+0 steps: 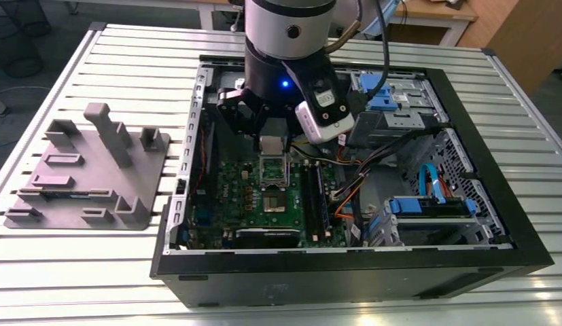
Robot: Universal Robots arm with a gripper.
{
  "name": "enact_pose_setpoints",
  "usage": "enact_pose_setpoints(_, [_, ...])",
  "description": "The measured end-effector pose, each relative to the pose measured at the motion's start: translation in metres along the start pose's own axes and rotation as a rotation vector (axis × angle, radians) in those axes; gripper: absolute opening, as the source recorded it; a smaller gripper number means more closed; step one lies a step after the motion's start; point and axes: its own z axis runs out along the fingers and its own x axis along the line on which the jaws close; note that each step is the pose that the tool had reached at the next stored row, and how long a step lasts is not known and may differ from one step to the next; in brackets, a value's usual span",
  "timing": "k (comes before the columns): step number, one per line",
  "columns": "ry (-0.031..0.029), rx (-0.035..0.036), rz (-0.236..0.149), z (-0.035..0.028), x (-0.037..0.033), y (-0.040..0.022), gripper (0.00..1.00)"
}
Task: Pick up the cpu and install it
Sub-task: 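Pick up the cpu and move it towards the insertion slot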
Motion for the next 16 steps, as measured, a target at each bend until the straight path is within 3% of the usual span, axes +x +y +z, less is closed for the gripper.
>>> enact_pose_setpoints(5, [0.0000, -0.0001, 0.000, 0.0063, 0.0000, -0.0005, 0.47])
enact_pose_setpoints(15, [0.0001, 0.0002, 0.000, 0.0093, -0.0001, -0.0007, 0.47])
enact_pose_setpoints(16, [0.0000, 0.0000, 0.000, 0.0124, -0.0001, -0.0009, 0.47])
